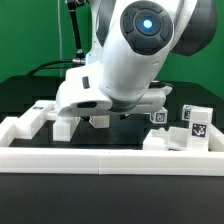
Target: Assemble chair
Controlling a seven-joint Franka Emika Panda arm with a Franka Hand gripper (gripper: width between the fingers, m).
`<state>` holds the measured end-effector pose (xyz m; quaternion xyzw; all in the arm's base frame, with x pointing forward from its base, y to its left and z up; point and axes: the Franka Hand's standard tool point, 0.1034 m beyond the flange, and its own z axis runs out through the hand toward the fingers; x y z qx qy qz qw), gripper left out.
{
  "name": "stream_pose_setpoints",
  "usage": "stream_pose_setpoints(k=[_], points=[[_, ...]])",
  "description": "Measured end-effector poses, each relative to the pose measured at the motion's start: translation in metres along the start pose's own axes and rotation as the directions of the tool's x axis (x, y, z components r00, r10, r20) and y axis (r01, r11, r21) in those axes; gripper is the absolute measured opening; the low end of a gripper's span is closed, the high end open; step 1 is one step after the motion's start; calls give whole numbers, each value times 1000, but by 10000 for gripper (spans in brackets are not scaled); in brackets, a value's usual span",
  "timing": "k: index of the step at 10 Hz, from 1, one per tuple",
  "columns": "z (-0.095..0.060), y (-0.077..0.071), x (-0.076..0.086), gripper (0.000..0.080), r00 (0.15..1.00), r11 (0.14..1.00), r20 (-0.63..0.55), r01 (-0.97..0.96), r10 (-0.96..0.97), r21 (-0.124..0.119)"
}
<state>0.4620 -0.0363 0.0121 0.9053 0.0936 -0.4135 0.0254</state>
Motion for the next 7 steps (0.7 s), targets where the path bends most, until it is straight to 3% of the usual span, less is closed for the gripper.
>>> stream_pose_setpoints(k=[7], points=[[6,2,1,649,998,1000,69,-12,11,6]])
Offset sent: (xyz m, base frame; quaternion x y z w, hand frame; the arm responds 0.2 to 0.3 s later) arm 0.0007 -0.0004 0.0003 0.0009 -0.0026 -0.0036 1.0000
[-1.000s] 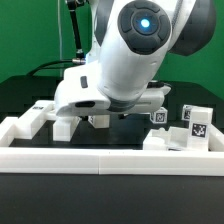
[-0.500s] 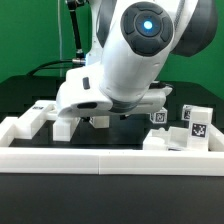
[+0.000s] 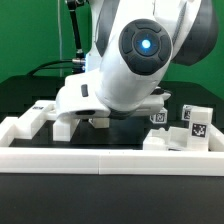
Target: Assemble chair
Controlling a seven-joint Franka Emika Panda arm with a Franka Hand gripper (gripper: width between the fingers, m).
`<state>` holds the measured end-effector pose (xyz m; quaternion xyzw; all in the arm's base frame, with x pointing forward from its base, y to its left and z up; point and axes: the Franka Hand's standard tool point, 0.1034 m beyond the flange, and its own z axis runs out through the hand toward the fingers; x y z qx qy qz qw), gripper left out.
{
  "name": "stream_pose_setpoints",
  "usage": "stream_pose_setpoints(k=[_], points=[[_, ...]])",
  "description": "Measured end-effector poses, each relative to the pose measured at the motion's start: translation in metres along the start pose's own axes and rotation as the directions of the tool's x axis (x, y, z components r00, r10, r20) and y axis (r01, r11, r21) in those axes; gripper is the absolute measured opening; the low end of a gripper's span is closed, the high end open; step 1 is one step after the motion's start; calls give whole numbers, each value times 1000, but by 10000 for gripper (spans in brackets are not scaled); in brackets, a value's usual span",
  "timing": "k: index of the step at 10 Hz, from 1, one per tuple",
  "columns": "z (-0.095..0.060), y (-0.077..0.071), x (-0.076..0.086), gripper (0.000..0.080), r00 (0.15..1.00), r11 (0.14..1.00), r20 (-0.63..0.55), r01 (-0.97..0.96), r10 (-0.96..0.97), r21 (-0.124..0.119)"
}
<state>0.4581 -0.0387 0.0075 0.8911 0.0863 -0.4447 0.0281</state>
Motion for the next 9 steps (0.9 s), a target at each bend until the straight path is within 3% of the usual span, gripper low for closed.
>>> stream_pose_setpoints(k=[3,5,9], points=[[0,0,0,634,1000,1000,-1,0,0,0],[0,-1,0,291,1000,1000,-1,0,0,-1],[-8,-5,-2,292,1000,1000,-7,-2,2,-2]])
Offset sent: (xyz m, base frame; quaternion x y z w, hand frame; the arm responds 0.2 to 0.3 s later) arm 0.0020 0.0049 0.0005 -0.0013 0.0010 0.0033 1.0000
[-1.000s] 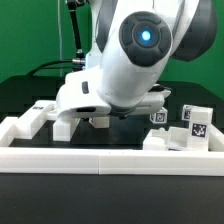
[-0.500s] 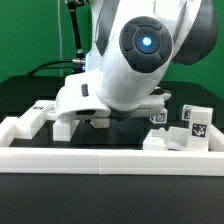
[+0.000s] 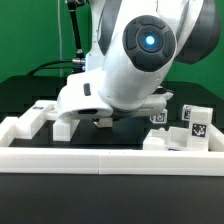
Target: Assemble chair
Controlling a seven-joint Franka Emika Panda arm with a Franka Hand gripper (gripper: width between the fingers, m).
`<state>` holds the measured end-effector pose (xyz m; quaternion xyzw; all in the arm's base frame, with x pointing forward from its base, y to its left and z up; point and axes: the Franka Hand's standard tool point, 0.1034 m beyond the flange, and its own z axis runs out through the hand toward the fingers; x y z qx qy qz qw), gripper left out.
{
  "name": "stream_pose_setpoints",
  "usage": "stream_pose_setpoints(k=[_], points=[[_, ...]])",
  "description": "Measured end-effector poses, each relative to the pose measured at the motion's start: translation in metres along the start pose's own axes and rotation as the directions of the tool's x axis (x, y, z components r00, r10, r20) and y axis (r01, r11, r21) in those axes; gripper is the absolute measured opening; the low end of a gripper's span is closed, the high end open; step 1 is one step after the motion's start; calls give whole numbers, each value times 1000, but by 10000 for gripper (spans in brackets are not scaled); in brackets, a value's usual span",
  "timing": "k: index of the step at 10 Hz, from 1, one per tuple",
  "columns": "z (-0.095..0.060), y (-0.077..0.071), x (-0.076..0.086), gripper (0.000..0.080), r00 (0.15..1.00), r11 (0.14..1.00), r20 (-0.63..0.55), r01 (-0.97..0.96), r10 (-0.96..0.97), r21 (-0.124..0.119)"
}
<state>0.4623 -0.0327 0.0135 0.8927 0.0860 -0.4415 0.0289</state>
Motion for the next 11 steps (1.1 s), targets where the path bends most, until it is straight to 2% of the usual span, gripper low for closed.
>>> stream_pose_setpoints(k=[2,4,5,6,9,10,11], points=[[-19,-7,-6,292,1000,1000,-11,-8,8,4],[-50,-12,-18,294,999,1000,-39,-29,29,13],[-63,-10,-26,294,998,999,-57,-32,33,20],[-68,-4,-27,294,997,999,-73,-33,35,24],[-70,-1,-19,294,991,999,-127,-36,38,15],[-78,-1,-16,294,982,999,-182,-41,42,13],[-91,-4,-22,294,977,999,-209,-47,50,19]])
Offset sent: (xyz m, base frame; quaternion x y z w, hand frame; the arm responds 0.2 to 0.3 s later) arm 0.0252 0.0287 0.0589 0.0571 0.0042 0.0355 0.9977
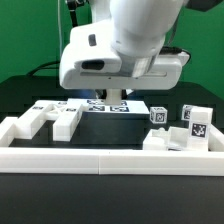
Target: Assemble chair
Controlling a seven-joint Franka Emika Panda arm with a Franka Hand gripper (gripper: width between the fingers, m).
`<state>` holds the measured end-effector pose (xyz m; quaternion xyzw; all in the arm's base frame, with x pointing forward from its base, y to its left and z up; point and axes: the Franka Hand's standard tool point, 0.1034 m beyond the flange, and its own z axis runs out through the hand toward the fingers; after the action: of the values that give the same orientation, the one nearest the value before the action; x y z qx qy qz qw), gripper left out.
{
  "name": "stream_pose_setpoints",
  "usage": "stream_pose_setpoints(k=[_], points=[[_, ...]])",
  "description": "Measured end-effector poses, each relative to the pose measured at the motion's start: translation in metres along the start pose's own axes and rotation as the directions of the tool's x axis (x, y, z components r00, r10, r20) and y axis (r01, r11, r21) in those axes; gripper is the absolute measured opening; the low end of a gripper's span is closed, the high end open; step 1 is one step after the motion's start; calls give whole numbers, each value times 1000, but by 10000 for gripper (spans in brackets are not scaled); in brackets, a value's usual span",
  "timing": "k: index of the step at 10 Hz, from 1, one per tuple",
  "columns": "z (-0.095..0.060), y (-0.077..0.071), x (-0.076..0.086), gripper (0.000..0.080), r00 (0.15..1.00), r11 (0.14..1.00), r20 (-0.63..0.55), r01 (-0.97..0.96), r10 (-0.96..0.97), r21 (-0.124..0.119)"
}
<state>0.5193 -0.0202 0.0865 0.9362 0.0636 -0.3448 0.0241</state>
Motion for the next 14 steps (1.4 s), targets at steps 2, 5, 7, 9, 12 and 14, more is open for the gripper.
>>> stream_pose_setpoints(k=[2,5,7,9,12,14], points=[[-30,-1,12,294,989,999,-141,36,-40,-34],[-27,5,18,294,937,998,-348,25,-42,-53],[-40,-1,23,294,864,1000,-503,3,-13,-21],[-58,-18,20,294,803,1000,-595,-17,18,7],[-64,-15,27,294,665,999,-746,-34,4,-25],[-65,-11,29,294,584,998,-812,-50,-3,-40]])
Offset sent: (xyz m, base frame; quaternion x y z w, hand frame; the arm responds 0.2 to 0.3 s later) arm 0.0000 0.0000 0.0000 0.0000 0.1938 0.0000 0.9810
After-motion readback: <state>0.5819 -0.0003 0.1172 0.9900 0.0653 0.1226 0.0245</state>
